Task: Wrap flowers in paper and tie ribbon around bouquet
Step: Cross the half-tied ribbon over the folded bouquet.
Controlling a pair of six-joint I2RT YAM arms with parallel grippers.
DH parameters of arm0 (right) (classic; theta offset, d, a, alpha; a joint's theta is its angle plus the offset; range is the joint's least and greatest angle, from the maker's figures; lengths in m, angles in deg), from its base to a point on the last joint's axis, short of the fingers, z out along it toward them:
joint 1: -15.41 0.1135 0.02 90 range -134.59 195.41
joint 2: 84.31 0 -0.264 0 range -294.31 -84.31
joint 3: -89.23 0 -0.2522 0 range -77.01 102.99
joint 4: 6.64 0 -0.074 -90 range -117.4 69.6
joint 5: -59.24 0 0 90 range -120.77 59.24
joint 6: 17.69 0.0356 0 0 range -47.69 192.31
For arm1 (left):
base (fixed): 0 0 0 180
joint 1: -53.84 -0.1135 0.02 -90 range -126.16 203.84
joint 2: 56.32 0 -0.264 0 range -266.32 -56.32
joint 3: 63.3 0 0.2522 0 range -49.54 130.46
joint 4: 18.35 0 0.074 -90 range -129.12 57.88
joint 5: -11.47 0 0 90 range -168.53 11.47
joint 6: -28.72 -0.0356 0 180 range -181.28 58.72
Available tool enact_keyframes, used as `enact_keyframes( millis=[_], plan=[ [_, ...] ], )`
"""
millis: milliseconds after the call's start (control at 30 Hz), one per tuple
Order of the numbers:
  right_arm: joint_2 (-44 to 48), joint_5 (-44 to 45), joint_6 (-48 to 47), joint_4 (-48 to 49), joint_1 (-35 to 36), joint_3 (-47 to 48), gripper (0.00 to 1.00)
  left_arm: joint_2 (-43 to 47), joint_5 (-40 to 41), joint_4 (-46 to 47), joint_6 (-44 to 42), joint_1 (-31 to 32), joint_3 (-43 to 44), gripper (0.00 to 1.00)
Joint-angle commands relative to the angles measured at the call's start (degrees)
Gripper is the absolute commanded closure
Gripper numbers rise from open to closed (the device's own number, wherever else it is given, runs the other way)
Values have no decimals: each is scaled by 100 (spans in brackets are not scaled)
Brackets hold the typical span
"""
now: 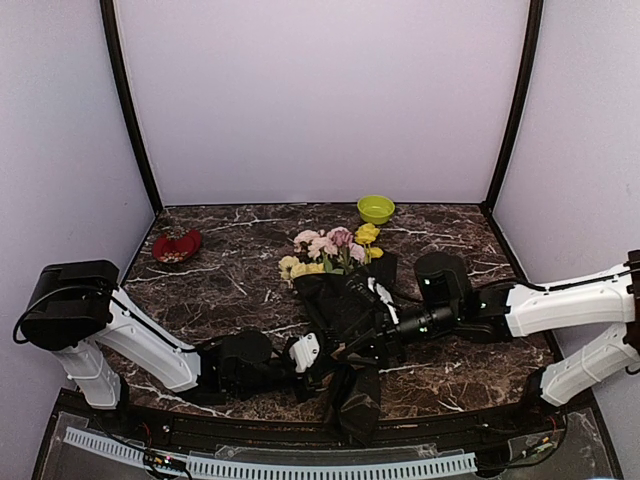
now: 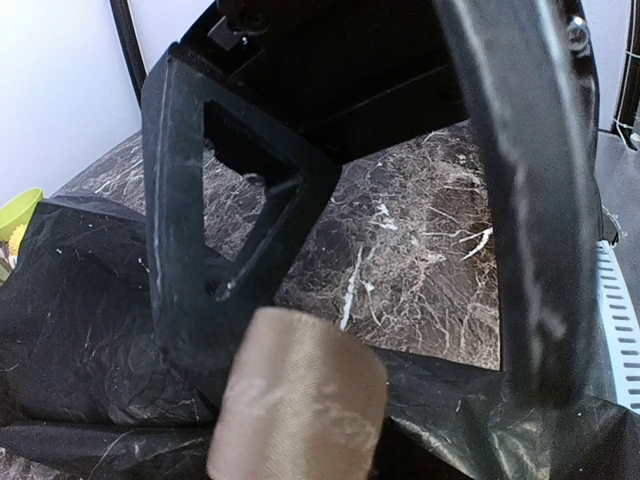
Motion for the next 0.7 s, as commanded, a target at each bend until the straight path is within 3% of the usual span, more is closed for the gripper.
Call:
enact_keyframes(
  millis=[0, 67, 167, 200, 333, 467, 533, 667],
  plan=[
    [-246, -196, 120, 545, 53, 48, 41, 240, -82, 115, 58, -32, -4, 100],
    [-337, -293, 155, 612, 74, 77, 51, 246, -87, 101, 65, -36, -8, 100],
    [-453, -426, 169, 555, 93, 115, 85, 275, -109, 58, 88, -44, -25, 100],
    [-465, -449, 196, 499, 93, 124, 92, 296, -97, 53, 100, -44, -39, 100],
    [-330, -349, 367, 493, 46, 56, 100, 391, -77, -118, 169, -62, -75, 97],
    [-239, -43, 475, 357, -85, 59, 100, 778, 0, -755, 426, -62, -74, 42],
    [-167, 117, 499, 359, -99, 31, 100, 1097, 44, -1259, 613, -62, -53, 29],
    [-136, 226, 517, 316, -126, 37, 100, 1878, -32, -2489, 1104, -99, -36, 21]
  ],
)
